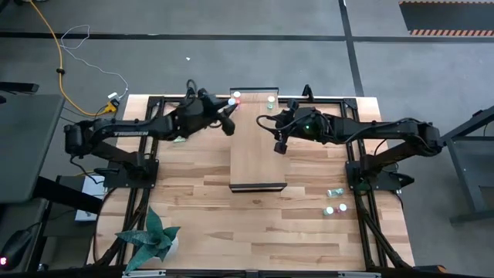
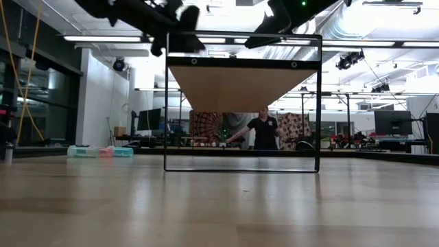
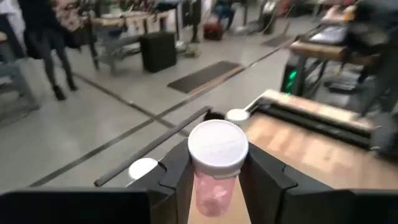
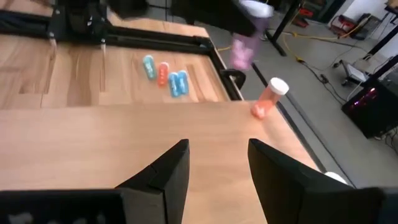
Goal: Pick and place medicine bottles onto shelf by color
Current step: Put the transparent pink pill bottle on the shelf
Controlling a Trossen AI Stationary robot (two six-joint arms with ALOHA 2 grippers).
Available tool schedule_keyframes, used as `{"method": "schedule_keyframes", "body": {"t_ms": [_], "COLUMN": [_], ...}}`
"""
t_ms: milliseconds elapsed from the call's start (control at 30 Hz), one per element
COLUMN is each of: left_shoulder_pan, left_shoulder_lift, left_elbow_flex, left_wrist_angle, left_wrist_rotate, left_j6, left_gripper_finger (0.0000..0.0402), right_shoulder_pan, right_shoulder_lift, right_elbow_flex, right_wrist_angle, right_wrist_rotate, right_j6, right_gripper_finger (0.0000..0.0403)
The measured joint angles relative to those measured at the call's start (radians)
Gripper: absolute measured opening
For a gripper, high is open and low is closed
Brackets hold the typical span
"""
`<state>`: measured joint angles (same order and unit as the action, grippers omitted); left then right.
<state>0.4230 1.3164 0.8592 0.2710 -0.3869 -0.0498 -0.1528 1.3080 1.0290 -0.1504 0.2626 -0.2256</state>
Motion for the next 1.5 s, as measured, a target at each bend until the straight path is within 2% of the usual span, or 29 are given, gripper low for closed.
{"method": "schedule_keyframes", "body": {"t_ms": [233,433,833,1133,1367,1500], "left_shoulder_pan": [0.081,0.119,0.085,0.041,0.040,0.041], "left_shoulder_lift": [0.153,0.223,0.230,0.230,0.230,0.230], "left_elbow_flex": [0.027,0.027,0.027,0.027,0.027,0.027], "left_wrist_angle": [0.042,0.046,0.035,0.010,0.015,0.017], "left_wrist_rotate": [0.048,0.066,0.069,-0.044,-0.047,-0.047], "left_j6": [-0.034,-0.076,-0.053,0.019,0.014,0.000], "left_gripper_finger": [0.0101,0.0101,0.0101,0.0102,0.0104,0.0123], "right_shoulder_pan": [0.000,0.000,0.000,0.000,0.000,0.000], "right_shoulder_lift": [0.001,0.001,0.001,0.001,0.001,0.001], "right_elbow_flex": [0.000,0.000,0.000,0.000,0.000,0.000], "right_wrist_angle": [-0.003,-0.003,-0.003,-0.003,-0.003,-0.003], "right_wrist_rotate": [0.000,0.000,0.000,0.000,0.000,0.000], "right_j6": [0.000,0.000,0.000,0.004,0.008,0.009], "right_gripper_finger": [0.0156,0.0156,0.0156,0.0156,0.0156,0.0156]}}
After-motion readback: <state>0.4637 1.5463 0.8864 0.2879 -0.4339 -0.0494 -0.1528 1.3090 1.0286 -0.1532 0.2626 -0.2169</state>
